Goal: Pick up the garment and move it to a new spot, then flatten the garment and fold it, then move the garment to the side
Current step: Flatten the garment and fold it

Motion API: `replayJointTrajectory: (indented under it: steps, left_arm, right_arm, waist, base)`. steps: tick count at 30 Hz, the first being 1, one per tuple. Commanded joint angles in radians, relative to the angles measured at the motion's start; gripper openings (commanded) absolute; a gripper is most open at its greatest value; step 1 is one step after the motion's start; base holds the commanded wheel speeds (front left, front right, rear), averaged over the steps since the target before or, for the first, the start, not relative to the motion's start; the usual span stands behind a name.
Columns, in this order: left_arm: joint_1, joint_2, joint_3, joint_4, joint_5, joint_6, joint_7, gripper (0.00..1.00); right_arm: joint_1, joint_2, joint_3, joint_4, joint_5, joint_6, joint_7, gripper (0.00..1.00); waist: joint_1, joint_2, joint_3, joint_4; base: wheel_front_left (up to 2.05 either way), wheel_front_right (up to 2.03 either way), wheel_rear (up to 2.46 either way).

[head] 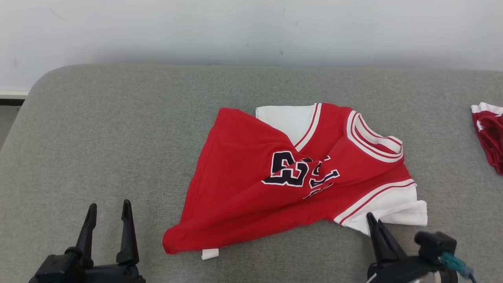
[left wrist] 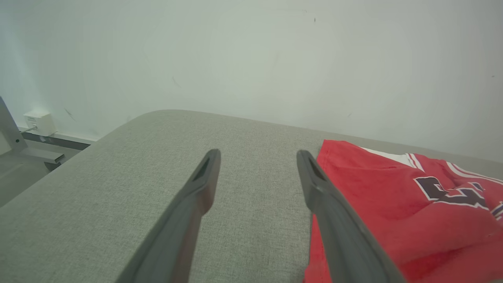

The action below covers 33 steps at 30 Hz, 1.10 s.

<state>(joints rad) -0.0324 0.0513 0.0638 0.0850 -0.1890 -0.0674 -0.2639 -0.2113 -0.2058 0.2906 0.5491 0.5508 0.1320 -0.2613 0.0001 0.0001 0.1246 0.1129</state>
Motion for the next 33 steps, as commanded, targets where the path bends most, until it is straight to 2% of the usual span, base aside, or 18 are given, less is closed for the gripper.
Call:
replayJointTrajectory:
  steps: [1,5,6,7,8,9,17,33]
  left_arm:
    - [-0.004,-0.001,-0.001,0.001,-0.013,0.006,0.0,1.0]
    - [0.0,-0.001,-0.005,0.005,-0.021,0.013,0.0,1.0]
    - [-0.003,-0.001,-0.006,0.006,-0.022,0.014,0.0,1.0]
    - [-0.005,-0.001,-0.007,0.007,-0.023,0.014,0.0,1.0]
    - [-0.009,-0.001,-0.009,0.008,-0.023,0.013,0.0,1.0]
    - [-0.012,-0.001,-0.009,0.008,-0.023,0.014,0.0,1.0]
    - [-0.013,-0.001,0.002,0.003,-0.014,0.013,0.0,1.0]
    - [0.036,0.0,0.044,-0.025,0.02,0.015,0.0,1.0]
  right_arm:
    - [0.047,0.005,-0.009,-0.042,0.005,-0.003,-0.003,0.0]
    - [0.137,0.026,-0.011,-0.156,-0.008,-0.003,-0.004,0.0]
    - [0.154,0.032,-0.011,-0.175,-0.014,-0.003,-0.004,0.05]
    - [0.172,0.041,-0.012,-0.186,-0.021,-0.003,-0.004,0.3]
    - [0.19,0.049,-0.017,-0.192,-0.026,-0.003,-0.004,0.72]
    - [0.205,0.058,-0.021,-0.194,-0.029,-0.003,-0.004,1.0]
    - [0.257,0.073,-0.096,-0.259,-0.113,-0.003,-0.003,1.0]
    - [0.247,0.029,-0.231,-0.405,-0.25,-0.003,-0.003,1.0]
  waist:
    - [-0.0001,-0.0001,-0.001,-0.005]
    - [-0.0001,-0.0001,0.007,-0.026]
    - [-0.0001,-0.0001,0.009,-0.031]
    - [-0.0001,-0.0001,0.011,-0.036]
    - [-0.0001,-0.0001,0.013,-0.039]
    - [-0.0001,-0.0001,0.013,-0.043]
    - [-0.0001,-0.0001,0.01,-0.073]
    - [-0.0001,-0.0001,-0.051,-0.099]
  base:
    - [0.0,0.0,0.0]
    - [0.0,0.0,0.0]
    - [0.0,0.0,0.0]
    - [0.0,0.0,0.0]
    - [0.0,0.0,0.0]
    - [0.0,0.0,0.0]
    - [0.0,0.0,0.0]
    - [0.0,0.0,0.0]
